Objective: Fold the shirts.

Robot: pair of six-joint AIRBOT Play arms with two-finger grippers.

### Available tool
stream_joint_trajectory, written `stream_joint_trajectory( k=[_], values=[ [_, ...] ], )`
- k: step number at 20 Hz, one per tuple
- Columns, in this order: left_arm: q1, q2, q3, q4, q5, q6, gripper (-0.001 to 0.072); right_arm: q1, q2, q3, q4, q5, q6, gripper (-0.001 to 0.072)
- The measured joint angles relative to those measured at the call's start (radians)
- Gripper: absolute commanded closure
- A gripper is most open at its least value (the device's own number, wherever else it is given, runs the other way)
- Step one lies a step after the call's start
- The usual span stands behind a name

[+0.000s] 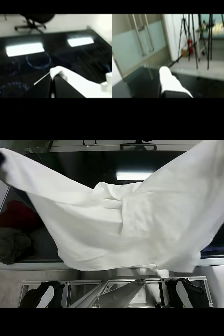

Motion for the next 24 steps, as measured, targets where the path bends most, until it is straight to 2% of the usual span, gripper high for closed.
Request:
stream_joint_trajectory(
  k=[4, 7, 8, 9, 10, 14, 16, 18, 21, 24],
  values=[
    [-0.125, -0.301, 0.006, 0.097, 0.013, 0.014, 0.0683, 0.065, -0.237, -0.126, -0.008, -0.015, 0.003, 0.0688],
    [-0.159, -0.541, 0.011, 0.13, 0.103, 0.055, 0.0679, 0.139, -0.49, -0.177, -0.003, -0.113, -0.038, 0.0688],
    [-0.161, -0.609, 0.018, 0.139, 0.135, 0.064, 0.0557, 0.158, -0.577, -0.179, 0.017, -0.145, -0.061, 0.0676],
    [-0.157, -0.676, 0.035, 0.145, 0.169, 0.072, 0.0397, 0.17, -0.659, -0.169, 0.044, -0.171, -0.085, 0.0472],
    [-0.149, -0.729, 0.06, 0.146, 0.189, 0.073, 0.0371, 0.175, -0.724, -0.153, 0.064, -0.194, -0.104, 0.0284],
    [-0.076, -0.863, 0.201, 0.156, 0.116, 0.044, 0.0371, 0.143, -0.854, -0.072, 0.102, -0.167, -0.144, 0.0272],
    [-0.024, -0.885, 0.269, 0.162, 0.014, -0.006, 0.0371, 0.093, -0.854, -0.05, 0.087, -0.123, -0.145, 0.0282],
    [0.028, -0.885, 0.298, 0.163, -0.101, -0.062, 0.0373, 0.024, -0.828, -0.038, 0.035, -0.052, -0.103, 0.0282],
    [0.089, -0.837, 0.216, 0.17, -0.244, -0.127, 0.0375, -0.093, -0.776, -0.034, -0.072, 0.077, -0.045, 0.0281],
    [0.116, -0.705, -0.023, 0.186, -0.277, -0.137, 0.0375, -0.212, -0.719, -0.068, -0.18, 0.194, 0.004, 0.0282]
  ],
)
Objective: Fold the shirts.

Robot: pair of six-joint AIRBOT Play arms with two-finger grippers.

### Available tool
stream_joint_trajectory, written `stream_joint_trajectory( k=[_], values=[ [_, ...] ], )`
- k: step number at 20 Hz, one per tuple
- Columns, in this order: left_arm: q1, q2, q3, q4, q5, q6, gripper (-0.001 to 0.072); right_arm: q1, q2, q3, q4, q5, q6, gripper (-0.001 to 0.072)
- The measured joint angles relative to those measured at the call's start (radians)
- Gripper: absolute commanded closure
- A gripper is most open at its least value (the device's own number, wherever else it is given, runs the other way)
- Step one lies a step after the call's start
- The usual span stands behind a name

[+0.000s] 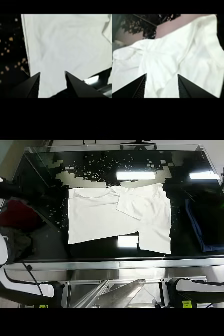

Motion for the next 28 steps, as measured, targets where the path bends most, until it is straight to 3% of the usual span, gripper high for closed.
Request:
stream_joint_trajectory(
  k=[7, 11, 14, 22, 28],
  values=[
    [-0.037, 0.351, -0.718, 0.024, 0.213, 0.016, 0.0373, -0.151, 0.076, -0.182, -0.203, 0.018, 0.042, 0.0277],
    [-0.117, 0.417, -0.921, 0.011, 0.391, 0.028, 0.0373, -0.148, 0.077, -0.212, -0.224, 0.005, 0.041, 0.0277],
    [-0.146, 0.431, -0.976, 0.019, 0.476, 0.031, 0.0373, -0.141, 0.077, -0.219, -0.23, 0.001, 0.042, 0.0277],
    [-0.081, 0.438, -0.94, 0.081, 0.527, 0.015, 0.0374, -0.137, 0.076, -0.222, -0.235, -0.023, 0.041, 0.0277],
    [-0.156, 0.391, -0.933, 0.083, 0.573, 0.031, 0.0374, -0.137, 0.076, -0.222, -0.235, -0.034, 0.042, 0.0277]
  ],
)
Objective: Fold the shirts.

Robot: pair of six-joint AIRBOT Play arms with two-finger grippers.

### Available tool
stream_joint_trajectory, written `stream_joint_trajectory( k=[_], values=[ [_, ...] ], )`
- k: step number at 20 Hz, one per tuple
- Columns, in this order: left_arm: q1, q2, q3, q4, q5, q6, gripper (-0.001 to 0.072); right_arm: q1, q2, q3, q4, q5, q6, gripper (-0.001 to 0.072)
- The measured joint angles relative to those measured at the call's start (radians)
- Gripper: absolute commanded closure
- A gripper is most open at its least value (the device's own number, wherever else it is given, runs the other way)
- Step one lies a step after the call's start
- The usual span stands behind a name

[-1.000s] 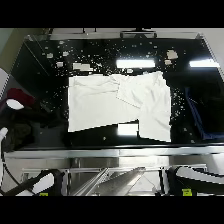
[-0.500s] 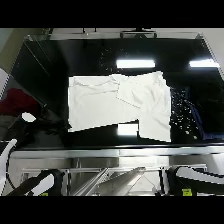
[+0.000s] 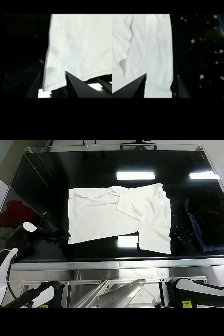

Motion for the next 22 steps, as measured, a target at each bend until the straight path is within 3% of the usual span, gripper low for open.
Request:
stream_joint_trajectory(
  k=[7, 10, 11, 12, 13, 15, 22],
  values=[
    [-0.035, -0.12, 0.01, -0.034, 0.0, 0.011, 0.0376, 0.0, 0.0, 0.0, -0.001, 0.007, 0.0, 0.0276],
    [-0.038, -0.135, 0.019, -0.094, -0.012, 0.058, 0.0391, 0.005, -0.002, 0.0, 0.0, 0.009, 0.0, 0.0275],
    [-0.039, -0.138, 0.021, -0.132, -0.011, 0.088, 0.0506, 0.009, -0.005, 0.0, 0.0, 0.014, -0.001, 0.0275],
    [-0.04, -0.141, 0.022, -0.166, -0.005, 0.119, 0.0578, 0.016, -0.011, 0.0, -0.001, 0.018, -0.002, 0.0276],
    [-0.04, -0.143, 0.023, -0.207, 0.003, 0.153, 0.0587, 0.027, -0.018, 0.0, 0.0, 0.022, -0.004, 0.0276],
    [-0.04, -0.145, 0.024, -0.261, 0.014, 0.205, 0.068, 0.051, -0.039, 0.0, -0.001, 0.026, -0.005, 0.0276],
    [-0.03, -0.142, 0.035, -0.38, -0.019, 0.301, 0.0681, 0.105, -0.171, 0.002, -0.039, 0.023, 0.031, 0.0276]
  ],
)
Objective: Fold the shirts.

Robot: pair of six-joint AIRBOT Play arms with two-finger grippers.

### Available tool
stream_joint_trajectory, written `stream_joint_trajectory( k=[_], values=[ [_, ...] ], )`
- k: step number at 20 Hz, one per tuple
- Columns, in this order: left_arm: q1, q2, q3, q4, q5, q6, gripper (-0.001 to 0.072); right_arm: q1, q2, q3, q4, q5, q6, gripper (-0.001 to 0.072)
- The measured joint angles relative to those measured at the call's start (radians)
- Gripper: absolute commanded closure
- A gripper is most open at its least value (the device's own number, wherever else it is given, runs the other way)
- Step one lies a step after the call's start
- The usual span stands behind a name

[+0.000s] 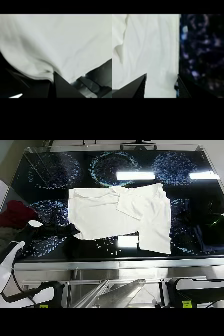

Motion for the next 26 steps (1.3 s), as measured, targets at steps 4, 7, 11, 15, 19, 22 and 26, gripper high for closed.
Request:
stream_joint_trajectory(
  k=[4, 7, 11, 15, 19, 22, 26],
  values=[
    [0.017, 0.0, 0.03, -0.013, -0.018, 0.016, 0.0681, 0.015, -0.069, 0.002, -0.015, -0.003, 0.015, 0.0276],
    [0.021, 0.0, 0.064, -0.018, -0.024, 0.021, 0.0681, 0.036, -0.106, 0.011, -0.005, -0.004, 0.021, 0.0278],
    [0.023, 0.0, 0.114, -0.02, -0.028, 0.022, 0.0681, 0.089, -0.129, 0.022, -0.014, -0.02, 0.021, 0.0474],
    [0.023, 0.0, 0.168, -0.021, -0.038, 0.021, 0.0681, 0.151, -0.139, 0.063, -0.043, -0.014, 0.021, 0.0688],
    [0.024, 0.0, 0.252, -0.021, -0.089, 0.014, 0.0681, 0.175, -0.121, 0.132, 0.011, 0.071, 0.029, 0.0689],
    [0.032, 0.0, 0.339, -0.086, -0.155, 0.011, 0.0681, 0.18, -0.058, 0.17, 0.08, 0.148, 0.039, 0.0689],
    [0.065, 0.004, 0.488, -0.36, -0.306, 0.073, 0.0682, 0.166, 0.119, 0.225, 0.257, 0.221, 0.02, 0.0689]
  ],
)
